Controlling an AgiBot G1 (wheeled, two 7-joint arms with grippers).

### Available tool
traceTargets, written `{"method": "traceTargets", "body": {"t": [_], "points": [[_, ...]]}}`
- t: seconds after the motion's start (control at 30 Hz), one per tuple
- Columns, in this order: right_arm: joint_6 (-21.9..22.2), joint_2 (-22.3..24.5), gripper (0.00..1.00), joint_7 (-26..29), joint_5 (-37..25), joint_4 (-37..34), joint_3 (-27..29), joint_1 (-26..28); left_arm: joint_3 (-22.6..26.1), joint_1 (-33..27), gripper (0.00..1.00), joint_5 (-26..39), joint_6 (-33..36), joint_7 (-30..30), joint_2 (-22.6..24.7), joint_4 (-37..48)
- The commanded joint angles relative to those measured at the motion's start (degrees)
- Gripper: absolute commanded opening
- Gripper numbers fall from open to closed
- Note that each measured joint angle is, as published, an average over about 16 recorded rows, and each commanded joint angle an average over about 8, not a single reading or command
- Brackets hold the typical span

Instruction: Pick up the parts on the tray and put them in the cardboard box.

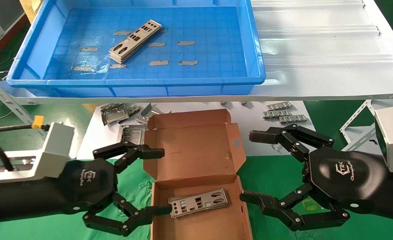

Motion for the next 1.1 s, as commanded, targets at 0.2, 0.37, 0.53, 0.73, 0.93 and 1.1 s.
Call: {"method": "traceTargets", "body": {"t": [0.2, 0.37, 0.53, 0.73, 0.93, 1.1], "points": [[0.00, 0.00, 1.00, 0.00, 0.00, 0.00, 0.00, 0.00, -2.99, 1.53, 1.00, -2.60, 1.63, 0.07, -2.34, -1.78], [0.00, 0.00, 1.00, 0.00, 0.00, 0.00, 0.00, 0.00, -5.14, 2.64, 1.00, -4.48, 2.80, 0.12, -4.03, -3.07], [0.00, 0.00, 1.00, 0.00, 0.00, 0.00, 0.00, 0.00, -7.00, 3.59, 1.00, -6.10, 3.81, 0.17, -5.48, -4.17], [0.01, 0.00, 1.00, 0.00, 0.01, -0.01, 0.00, -0.01, -8.30, 4.27, 1.00, -7.29, 4.52, 0.21, -6.47, -4.93], [0.01, 0.00, 1.00, 0.00, 0.01, -0.01, 0.00, -0.01, -8.24, 4.29, 1.00, -7.31, 4.55, 0.21, -6.44, -4.93], [0.02, 0.00, 1.00, 0.00, 0.01, -0.02, 0.00, -0.01, -8.00, 4.16, 1.00, -7.06, 4.38, 0.20, -6.26, -4.79]]}}
